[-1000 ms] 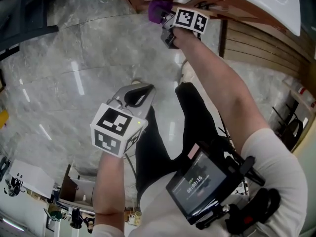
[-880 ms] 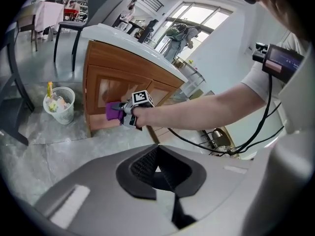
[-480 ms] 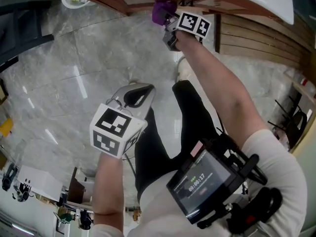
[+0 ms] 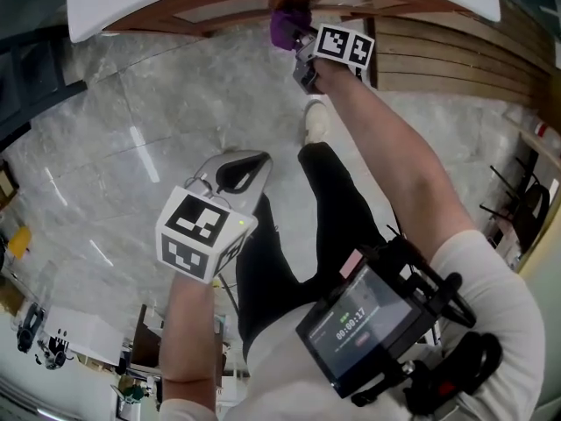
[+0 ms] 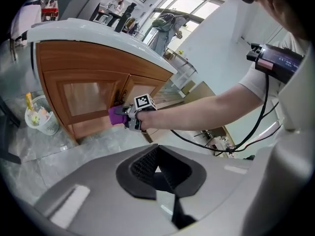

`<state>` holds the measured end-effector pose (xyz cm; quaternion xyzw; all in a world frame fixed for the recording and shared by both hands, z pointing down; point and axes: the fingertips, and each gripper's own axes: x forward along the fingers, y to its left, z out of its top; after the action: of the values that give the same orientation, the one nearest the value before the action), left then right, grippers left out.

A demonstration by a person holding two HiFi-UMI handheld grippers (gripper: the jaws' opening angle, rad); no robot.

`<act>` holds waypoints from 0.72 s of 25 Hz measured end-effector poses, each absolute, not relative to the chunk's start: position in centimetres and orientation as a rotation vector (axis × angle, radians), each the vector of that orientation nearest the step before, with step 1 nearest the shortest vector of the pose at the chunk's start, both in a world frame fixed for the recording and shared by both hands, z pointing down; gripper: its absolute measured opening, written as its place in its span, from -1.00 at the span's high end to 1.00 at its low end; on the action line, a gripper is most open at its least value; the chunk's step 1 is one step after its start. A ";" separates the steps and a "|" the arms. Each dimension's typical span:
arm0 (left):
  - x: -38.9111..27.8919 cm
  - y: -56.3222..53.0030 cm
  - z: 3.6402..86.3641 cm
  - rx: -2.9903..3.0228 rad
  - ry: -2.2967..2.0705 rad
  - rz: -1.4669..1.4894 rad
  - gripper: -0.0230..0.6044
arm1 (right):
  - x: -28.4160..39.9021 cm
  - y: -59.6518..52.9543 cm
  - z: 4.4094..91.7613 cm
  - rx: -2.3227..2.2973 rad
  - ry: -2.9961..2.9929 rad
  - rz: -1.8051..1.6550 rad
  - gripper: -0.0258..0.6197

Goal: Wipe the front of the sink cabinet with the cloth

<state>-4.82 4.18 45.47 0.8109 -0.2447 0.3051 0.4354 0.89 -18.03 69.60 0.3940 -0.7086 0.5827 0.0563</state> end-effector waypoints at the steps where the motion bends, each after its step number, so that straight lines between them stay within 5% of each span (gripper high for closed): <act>1: -4.1 4.0 45.6 2.021 -0.603 0.762 0.91 | 1.8 -18.1 69.8 1.194 -2.146 1.760 0.73; 18: 4.7 0.9 46.2 2.042 -0.534 0.833 0.91 | 15.0 -20.4 71.1 1.298 -2.099 1.733 0.73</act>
<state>4.68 0.91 46.19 0.8157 -0.2132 0.3327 0.4224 14.99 -20.42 71.07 0.4296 -0.6947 0.5735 0.0629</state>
